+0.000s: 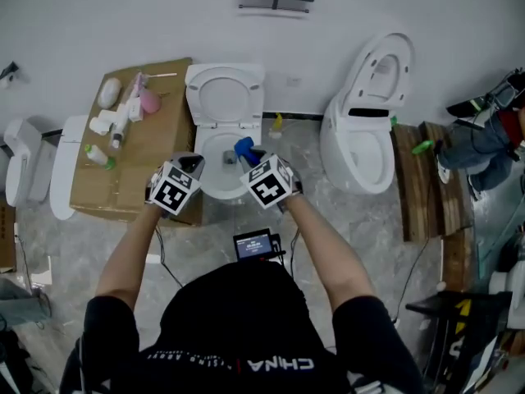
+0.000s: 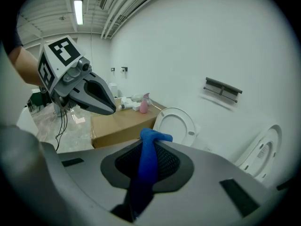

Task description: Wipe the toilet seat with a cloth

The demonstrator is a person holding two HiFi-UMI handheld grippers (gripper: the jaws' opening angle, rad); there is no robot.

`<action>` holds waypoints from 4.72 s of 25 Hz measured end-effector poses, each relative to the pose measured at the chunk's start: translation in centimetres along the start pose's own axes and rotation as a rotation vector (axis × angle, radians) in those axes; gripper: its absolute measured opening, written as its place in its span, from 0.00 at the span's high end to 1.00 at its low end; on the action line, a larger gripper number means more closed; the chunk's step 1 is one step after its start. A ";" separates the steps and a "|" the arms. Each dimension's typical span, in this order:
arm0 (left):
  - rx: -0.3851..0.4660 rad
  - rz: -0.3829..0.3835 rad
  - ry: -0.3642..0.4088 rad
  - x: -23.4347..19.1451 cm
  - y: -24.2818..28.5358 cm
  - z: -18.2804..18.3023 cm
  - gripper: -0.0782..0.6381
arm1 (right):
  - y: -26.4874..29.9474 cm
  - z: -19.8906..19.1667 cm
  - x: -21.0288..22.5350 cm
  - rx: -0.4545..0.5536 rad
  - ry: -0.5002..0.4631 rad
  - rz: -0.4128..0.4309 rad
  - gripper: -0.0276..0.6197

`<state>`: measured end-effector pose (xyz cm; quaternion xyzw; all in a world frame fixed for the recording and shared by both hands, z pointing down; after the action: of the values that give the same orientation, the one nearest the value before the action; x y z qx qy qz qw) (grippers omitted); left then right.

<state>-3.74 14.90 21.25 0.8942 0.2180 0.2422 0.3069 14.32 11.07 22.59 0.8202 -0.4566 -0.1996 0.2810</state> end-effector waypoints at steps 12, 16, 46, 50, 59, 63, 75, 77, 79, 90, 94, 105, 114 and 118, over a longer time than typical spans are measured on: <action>-0.031 -0.021 0.001 -2.8 5.9 3.0 0.87 | 3.7 1.5 6.3 0.004 0.020 0.041 0.87; -0.023 -0.057 0.030 -3.9 6.8 2.9 0.87 | 4.7 2.1 6.5 0.004 0.044 0.012 0.87; 0.011 -0.086 -0.014 -7.8 10.2 3.6 0.87 | 6.3 4.4 8.7 0.040 0.097 -0.067 0.87; -0.010 -0.049 -0.060 -6.6 11.3 3.8 0.87 | 6.3 2.6 10.6 0.062 0.125 -0.078 0.87; -0.032 -0.007 -0.126 -8.2 15.0 2.3 0.87 | 11.4 1.6 12.8 0.039 0.052 -0.089 0.87; -0.005 -0.009 -0.147 -11.1 17.9 1.9 0.87 | 15.6 3.1 15.2 0.074 0.118 -0.113 0.87; 0.042 -0.027 -0.165 -20.7 26.0 1.8 0.87 | 27.4 7.5 22.4 0.090 0.186 -0.216 0.87; 0.047 -0.028 -0.174 -21.6 26.7 1.9 0.87 | 28.5 8.1 23.4 0.086 0.189 -0.222 0.87; 0.048 -0.031 -0.185 -22.2 27.4 1.8 0.87 | 29.5 8.6 24.4 0.087 0.193 -0.228 0.87; 0.012 -0.027 -0.267 -25.5 29.6 -1.6 0.87 | 35.3 11.5 24.7 0.114 0.187 -0.203 0.87; -0.009 -0.013 -0.297 -26.7 29.8 -3.2 0.87 | 37.7 12.5 23.0 0.124 0.158 -0.147 0.87; -0.048 0.003 -0.421 -27.7 30.8 -7.3 0.87 | 43.5 14.0 18.9 0.103 0.110 -0.028 0.87; -0.079 0.023 -0.524 -25.8 32.0 -10.3 0.87 | 47.3 12.6 16.6 0.089 0.131 0.020 0.87; -0.097 0.034 -0.552 -24.2 32.8 -11.9 0.87 | 48.1 11.8 16.1 0.073 0.125 0.086 0.87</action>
<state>-21.63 -16.34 43.76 0.9141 0.0990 0.0046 0.3931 -15.10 -26.49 43.40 0.8204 -0.4800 -0.1188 0.2871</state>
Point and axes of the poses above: the fingertips, and each gripper's own axes: y forward along the fingers, x to its right, z out of its top, the point moved 9 cm from there along -y, backward along the fingers, and after that the axes turned 7 degrees about z, right-handed, at the moved point
